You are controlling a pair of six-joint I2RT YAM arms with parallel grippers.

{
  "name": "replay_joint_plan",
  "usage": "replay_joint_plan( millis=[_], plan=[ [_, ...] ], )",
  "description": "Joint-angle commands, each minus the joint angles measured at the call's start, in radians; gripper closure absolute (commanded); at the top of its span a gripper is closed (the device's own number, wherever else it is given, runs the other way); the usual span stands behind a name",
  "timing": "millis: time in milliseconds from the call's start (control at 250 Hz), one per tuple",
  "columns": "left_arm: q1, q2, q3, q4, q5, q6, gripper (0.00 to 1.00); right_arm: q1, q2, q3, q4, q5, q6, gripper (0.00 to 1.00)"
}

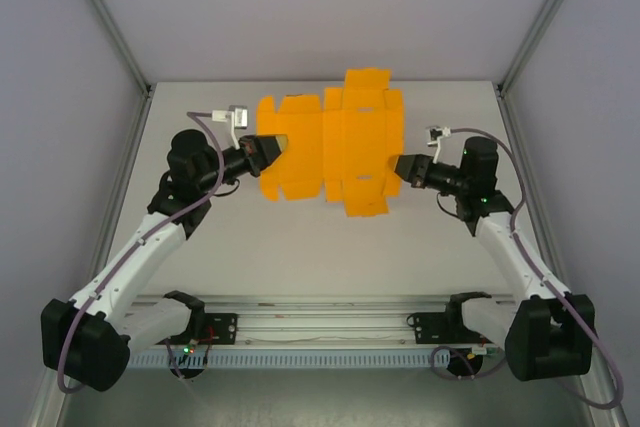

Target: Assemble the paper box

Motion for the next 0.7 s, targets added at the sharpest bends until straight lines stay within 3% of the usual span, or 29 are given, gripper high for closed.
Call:
replay_joint_plan(
  millis=[0, 72, 84, 264, 352, 488, 696],
  plan=[
    [-0.001, -0.021, -0.008, -0.055, -0.076, 0.029, 0.82, 0.004, -0.030, 0.002, -0.029, -0.011, -0.085, 1.00],
    [-0.001, -0.029, -0.001, -0.193, -0.216, 0.070, 0.05, 0.005, -0.018, 0.024, -0.130, 0.042, -0.162, 1.00],
    [-0.001, -0.031, -0.003, -0.215, -0.247, 0.075, 0.01, 0.005, -0.014, 0.027, -0.144, 0.051, -0.174, 1.00],
    [-0.001, -0.053, -0.026, -0.527, -0.731, 0.106, 0.00, 0.043, 0.085, 0.081, -0.372, 0.181, -0.381, 1.00],
    [-0.001, -0.038, -0.015, -0.620, -0.820, 0.117, 0.00, 0.085, 0.173, 0.128, -0.462, 0.281, -0.493, 1.00],
    [0.000, -0.014, -0.024, -0.573, -0.688, 0.125, 0.00, 0.186, 0.298, 0.215, -0.540, 0.561, -0.677, 1.00],
    [0.000, 0.103, -0.018, -0.340, -0.324, 0.089, 0.00, 0.329, 0.390, 0.237, -0.419, 0.785, -1.052, 1.00]
  ],
)
